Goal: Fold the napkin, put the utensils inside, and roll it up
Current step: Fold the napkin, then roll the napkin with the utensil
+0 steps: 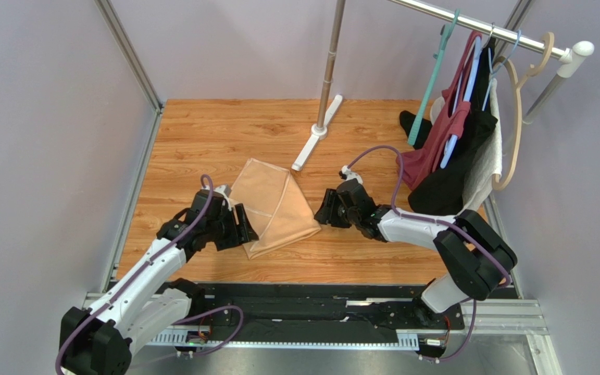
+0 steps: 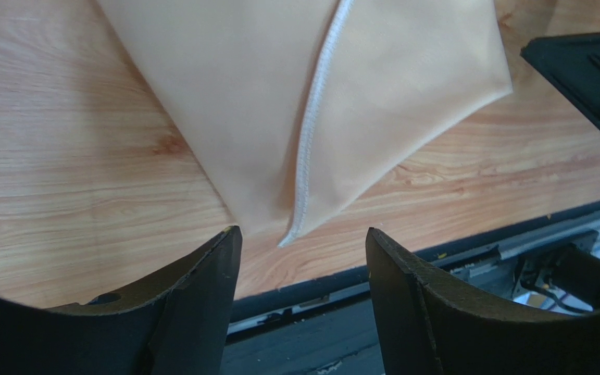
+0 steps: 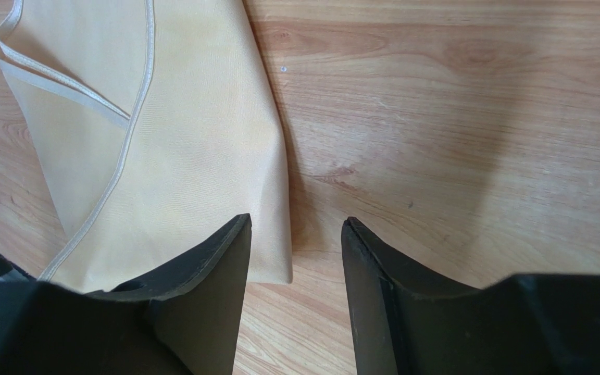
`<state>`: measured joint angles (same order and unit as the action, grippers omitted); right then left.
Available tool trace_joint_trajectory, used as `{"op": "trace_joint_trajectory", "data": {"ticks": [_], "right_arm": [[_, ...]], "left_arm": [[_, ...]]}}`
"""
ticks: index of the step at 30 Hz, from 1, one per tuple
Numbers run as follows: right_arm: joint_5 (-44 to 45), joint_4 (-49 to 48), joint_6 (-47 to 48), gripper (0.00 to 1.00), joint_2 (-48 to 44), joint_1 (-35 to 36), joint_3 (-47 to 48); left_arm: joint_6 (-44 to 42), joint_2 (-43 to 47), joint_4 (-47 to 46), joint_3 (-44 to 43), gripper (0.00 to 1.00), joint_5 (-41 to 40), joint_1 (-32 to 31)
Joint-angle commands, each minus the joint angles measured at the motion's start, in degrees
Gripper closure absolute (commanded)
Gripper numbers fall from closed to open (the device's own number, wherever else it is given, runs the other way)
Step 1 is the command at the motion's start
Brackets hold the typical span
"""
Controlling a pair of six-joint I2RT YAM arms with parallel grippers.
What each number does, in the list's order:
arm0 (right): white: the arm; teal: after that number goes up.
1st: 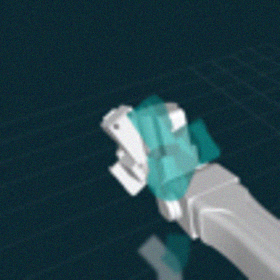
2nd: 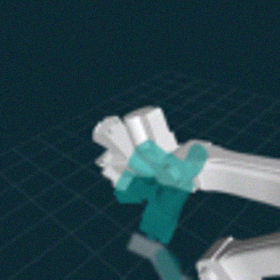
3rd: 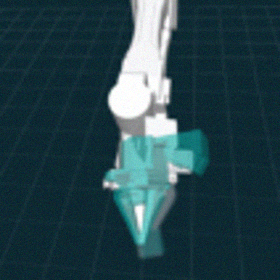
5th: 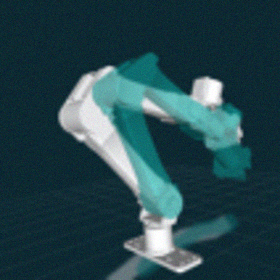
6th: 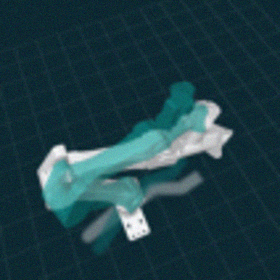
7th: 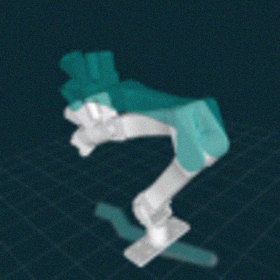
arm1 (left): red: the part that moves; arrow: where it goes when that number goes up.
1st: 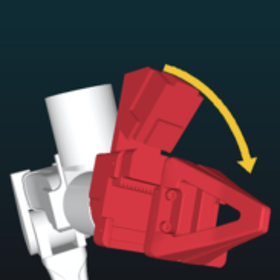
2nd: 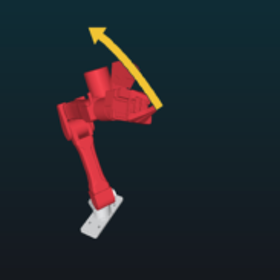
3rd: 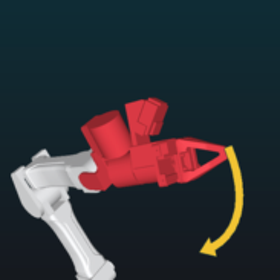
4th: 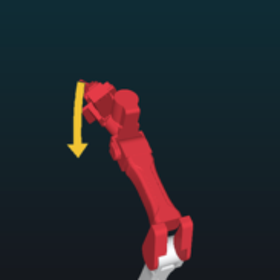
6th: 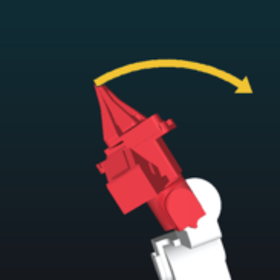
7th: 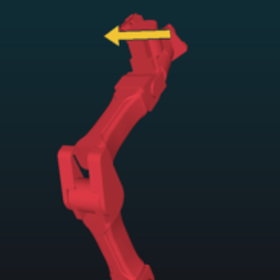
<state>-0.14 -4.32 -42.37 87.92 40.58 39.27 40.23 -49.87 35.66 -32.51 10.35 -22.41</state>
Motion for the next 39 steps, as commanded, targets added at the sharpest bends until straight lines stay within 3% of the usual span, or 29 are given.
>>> {"op": "trace_joint_trajectory", "data": {"ticks": [1,9,26,37,39], "right_arm": [[4.3,1.9,2.2,0.50,-3.7,0.1,-0.9],[3.6,0.4,0.9,0.50,-5.8,0.1,-3.1],[3.4,0.9,1.5,0.50,-7.6,0.2,-4.5],[3.8,2.6,2.6,0.49,-8.6,0.1,-3.8],[3.7,3.0,3.0,0.49,-8.9,0.0,-3.1]], "left_arm": [[4.5,-0.8,-0.5,0.5,0.32,2.9,-2.3],[7.1,-4.6,-6.2,4.5,0.44,5.0,-2.4],[8.4,-5.0,-8.1,5.4,0.52,2.8,-2.4],[8.8,-5.2,-8.6,5.8,0.70,3.6,-2.4],[8.7,-5.0,-8.5,5.9,0.79,3.5,-2.4]]}}
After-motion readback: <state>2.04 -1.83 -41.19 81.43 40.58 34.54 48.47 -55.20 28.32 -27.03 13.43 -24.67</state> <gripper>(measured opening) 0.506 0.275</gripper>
